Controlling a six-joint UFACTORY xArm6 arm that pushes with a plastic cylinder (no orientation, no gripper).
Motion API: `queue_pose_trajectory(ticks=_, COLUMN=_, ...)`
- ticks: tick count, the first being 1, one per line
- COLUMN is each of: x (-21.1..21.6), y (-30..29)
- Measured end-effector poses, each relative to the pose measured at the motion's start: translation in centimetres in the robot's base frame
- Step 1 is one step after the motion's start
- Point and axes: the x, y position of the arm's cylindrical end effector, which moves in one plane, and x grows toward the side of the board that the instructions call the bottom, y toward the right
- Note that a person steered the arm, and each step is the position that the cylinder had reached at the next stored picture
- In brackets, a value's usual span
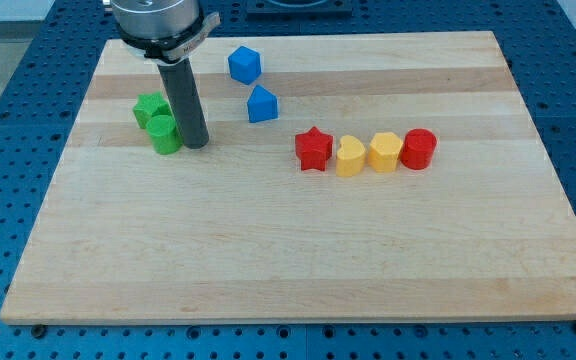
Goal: Slightly move the red star down
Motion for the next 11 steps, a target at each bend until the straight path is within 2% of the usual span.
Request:
queue_pose_trajectory(ticks=3, x=0.0, y=-4.4)
queue_pose_trajectory(ticks=4, x=1.5, y=-2.5)
queue_pose_trajectory(ticks=5, x=2.6, y=3.4)
queue_pose_trajectory(ticks=7, x=-1.2, y=11.6)
queue_pose_trajectory(ticks=8, x=-1.5, y=15.2)
queue_pose_trajectory(ticks=9, x=0.8, y=15.1)
queue_pose_trajectory(ticks=10, x=2.0, y=11.6)
queue_pose_trajectory(ticks=11, x=2.1, y=11.1)
